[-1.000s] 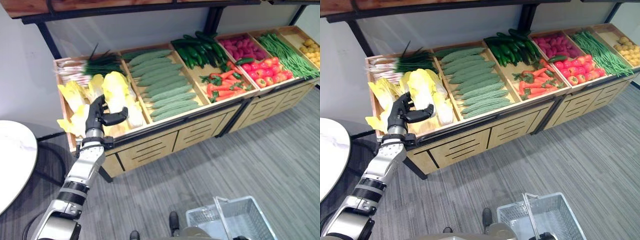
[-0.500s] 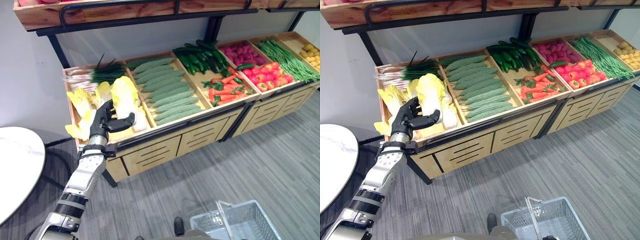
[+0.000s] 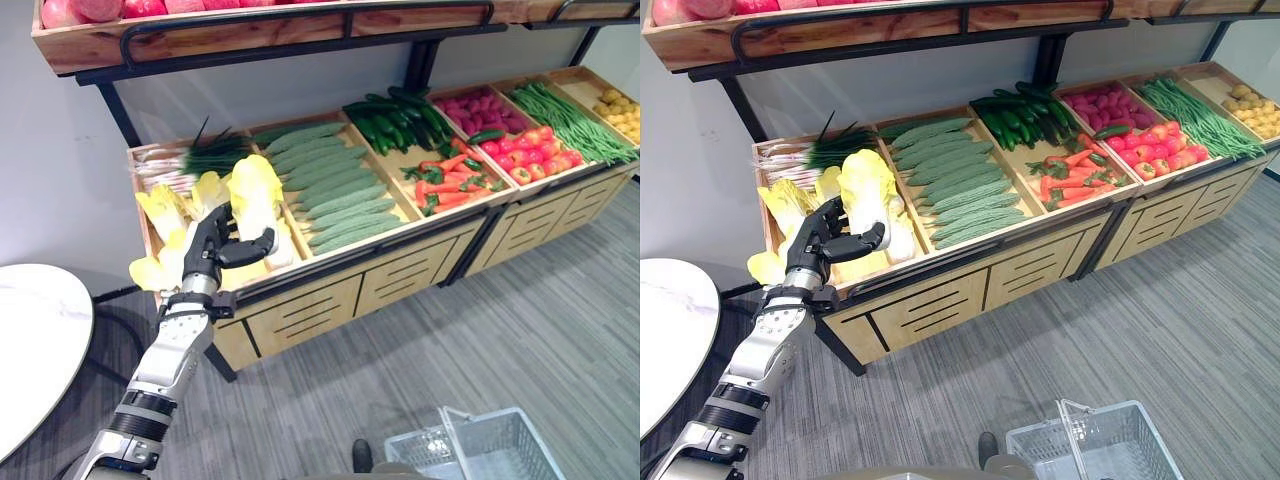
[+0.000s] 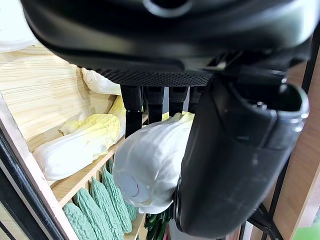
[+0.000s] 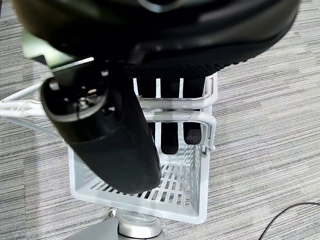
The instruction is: Get the vegetables into the basket
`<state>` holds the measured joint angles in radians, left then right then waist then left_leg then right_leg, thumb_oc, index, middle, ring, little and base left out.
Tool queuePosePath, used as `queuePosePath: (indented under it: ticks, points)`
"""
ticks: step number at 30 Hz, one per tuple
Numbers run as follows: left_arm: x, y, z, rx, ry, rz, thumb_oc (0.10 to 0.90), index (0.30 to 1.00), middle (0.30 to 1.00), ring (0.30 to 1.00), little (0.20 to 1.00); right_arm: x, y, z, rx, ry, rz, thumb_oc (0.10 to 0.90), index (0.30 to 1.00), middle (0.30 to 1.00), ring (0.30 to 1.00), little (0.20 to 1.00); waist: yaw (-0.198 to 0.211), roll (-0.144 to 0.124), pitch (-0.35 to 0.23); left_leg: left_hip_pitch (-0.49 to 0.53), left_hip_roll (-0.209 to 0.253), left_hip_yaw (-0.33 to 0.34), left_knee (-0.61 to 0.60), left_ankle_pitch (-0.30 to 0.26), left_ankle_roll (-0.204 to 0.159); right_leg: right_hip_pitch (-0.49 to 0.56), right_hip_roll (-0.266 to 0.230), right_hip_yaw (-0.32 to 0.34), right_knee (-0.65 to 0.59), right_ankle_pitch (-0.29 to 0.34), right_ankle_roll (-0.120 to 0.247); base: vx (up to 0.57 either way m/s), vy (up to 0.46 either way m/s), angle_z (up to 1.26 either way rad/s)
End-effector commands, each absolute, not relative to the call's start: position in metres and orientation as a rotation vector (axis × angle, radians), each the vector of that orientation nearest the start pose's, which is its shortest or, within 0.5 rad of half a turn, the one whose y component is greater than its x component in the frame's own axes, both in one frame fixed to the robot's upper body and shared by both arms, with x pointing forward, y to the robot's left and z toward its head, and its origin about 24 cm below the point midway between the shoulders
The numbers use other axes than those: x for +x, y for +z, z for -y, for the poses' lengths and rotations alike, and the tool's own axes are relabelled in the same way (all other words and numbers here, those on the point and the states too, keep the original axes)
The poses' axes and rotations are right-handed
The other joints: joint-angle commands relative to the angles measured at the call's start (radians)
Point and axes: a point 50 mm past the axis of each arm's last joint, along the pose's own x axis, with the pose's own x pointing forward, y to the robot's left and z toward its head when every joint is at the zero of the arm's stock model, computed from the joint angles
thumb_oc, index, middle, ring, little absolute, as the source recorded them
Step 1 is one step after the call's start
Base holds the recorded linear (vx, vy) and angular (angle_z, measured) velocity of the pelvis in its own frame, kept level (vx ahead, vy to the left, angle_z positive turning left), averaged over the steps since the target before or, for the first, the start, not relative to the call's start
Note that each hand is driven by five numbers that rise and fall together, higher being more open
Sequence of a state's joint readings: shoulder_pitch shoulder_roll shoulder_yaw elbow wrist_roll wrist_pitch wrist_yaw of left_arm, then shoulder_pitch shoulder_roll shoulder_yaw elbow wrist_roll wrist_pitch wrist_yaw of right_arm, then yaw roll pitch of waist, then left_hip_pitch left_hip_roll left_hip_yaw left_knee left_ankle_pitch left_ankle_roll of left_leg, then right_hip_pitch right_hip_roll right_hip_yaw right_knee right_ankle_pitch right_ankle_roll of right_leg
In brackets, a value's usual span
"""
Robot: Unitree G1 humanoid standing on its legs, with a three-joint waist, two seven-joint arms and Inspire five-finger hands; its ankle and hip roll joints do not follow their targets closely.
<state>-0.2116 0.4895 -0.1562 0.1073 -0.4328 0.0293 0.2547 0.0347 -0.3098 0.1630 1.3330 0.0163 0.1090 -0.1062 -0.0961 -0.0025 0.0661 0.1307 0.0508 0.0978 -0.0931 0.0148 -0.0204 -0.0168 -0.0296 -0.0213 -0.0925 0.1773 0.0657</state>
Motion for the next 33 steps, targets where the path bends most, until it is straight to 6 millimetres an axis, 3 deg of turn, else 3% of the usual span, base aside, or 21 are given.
queuePosePath:
  ticks: [1,7,15,18,19,22,23,26,27,28,33]
  points:
    - [0.303,0.154,-0.212,0.073,0.080,0.354,0.400,0.300,0.300,0.300,0.300,0.040,-0.156,0.285,-0.441,-0.239,-1.487,0.400,0.300,0.300,0.300,0.300,-0.014,-0.061,-0.050,0.012,-0.043,-0.015,0.008,-0.064,-0.005,0.074,-0.117,0.031,0.025,-0.116,0.108,0.00,0.000,0.00]
    - [0.305,0.154,-0.207,0.066,0.057,0.352,0.400,0.300,0.300,0.300,0.300,0.039,-0.154,0.291,-0.434,-0.276,-1.486,0.400,0.300,0.300,0.300,0.300,-0.029,-0.063,-0.042,-0.001,-0.051,0.006,0.080,-0.104,0.011,0.070,-0.125,0.068,0.033,-0.117,0.111,-0.01,0.020,-0.20]
    - [0.310,0.160,-0.188,0.074,-0.030,0.371,0.400,0.300,0.300,0.300,0.300,0.030,-0.154,0.294,-0.409,-0.319,-1.497,0.400,0.300,0.300,0.300,0.300,-0.095,-0.053,-0.033,0.003,-0.062,0.092,0.074,-0.110,0.021,0.002,-0.123,0.158,0.066,-0.095,0.132,-0.05,0.048,-0.32]
    - [0.312,0.162,-0.180,0.072,-0.061,0.379,0.400,0.300,0.300,0.300,0.300,0.031,-0.153,0.294,-0.413,-0.322,-1.487,0.400,0.300,0.300,0.300,0.300,-0.125,-0.050,-0.023,0.010,-0.069,0.139,0.093,-0.126,0.029,-0.028,-0.118,0.202,0.086,-0.089,0.143,-0.04,0.047,-0.34]
    - [0.314,0.164,-0.175,0.071,-0.082,0.386,0.400,0.300,0.300,0.300,0.300,0.037,-0.152,0.295,-0.421,-0.320,-1.470,0.400,0.300,0.300,0.300,0.300,-0.143,-0.051,-0.015,0.012,-0.072,0.182,0.111,-0.140,0.034,-0.053,-0.108,0.246,0.097,-0.080,0.150,-0.05,0.055,-0.70]
    - [0.316,0.171,-0.167,0.057,-0.108,0.412,0.400,0.300,0.300,0.300,0.300,0.053,-0.150,0.296,-0.451,-0.306,-1.421,0.400,0.300,0.300,0.300,0.300,-0.156,-0.052,0.010,0.012,-0.067,0.259,0.141,-0.161,0.036,-0.102,-0.101,0.271,0.117,-0.059,0.166,-0.11,-0.002,-0.93]
    - [0.316,0.171,-0.165,0.053,-0.112,0.415,0.400,0.300,0.300,0.300,0.300,0.058,-0.149,0.297,-0.458,-0.306,-1.405,0.400,0.300,0.300,0.300,0.300,-0.151,-0.050,0.026,0.013,-0.057,0.288,0.148,-0.171,0.034,-0.124,-0.115,0.221,0.131,-0.052,0.175,-0.20,-0.106,-1.23]
    - [0.317,0.171,-0.171,0.052,-0.094,0.409,0.400,0.300,0.300,0.300,0.300,0.075,-0.148,0.293,-0.485,-0.282,-1.357,0.400,0.300,0.300,0.300,0.300,-0.088,-0.041,0.065,0.004,-0.010,0.365,0.184,-0.169,0.006,-0.164,-0.241,-0.177,0.193,-0.050,0.134,-0.19,-0.109,-0.97]
    - [0.317,0.171,-0.171,0.052,-0.094,0.409,0.400,0.300,0.300,0.300,0.300,0.075,-0.148,0.293,-0.485,-0.282,-1.356,0.400,0.300,0.300,0.300,0.300,-0.092,-0.040,0.067,0.004,-0.008,0.361,0.186,-0.170,0.005,-0.160,-0.241,-0.183,0.193,-0.052,0.134,-0.10,-0.081,-1.32]
    - [0.316,0.167,-0.176,0.056,-0.078,0.389,0.400,0.300,0.300,0.300,0.300,0.085,-0.146,0.292,-0.496,-0.273,-1.325,0.400,0.300,0.300,0.300,0.300,-0.078,-0.030,0.071,0.018,0.014,0.388,0.188,-0.186,-0.005,-0.147,-0.299,-0.295,0.209,-0.058,0.132,-0.04,-0.079,-1.48]
    - [0.314,0.164,-0.181,0.071,-0.069,0.378,0.400,0.300,0.300,0.300,0.300,0.088,-0.145,0.293,-0.517,-0.262,-1.317,0.400,0.300,0.300,0.300,0.300,-0.085,-0.030,0.056,0.047,0.018,0.455,0.172,-0.184,-0.015,-0.119,-0.351,-0.359,0.200,-0.007,0.154,0.01,-0.071,-0.60]
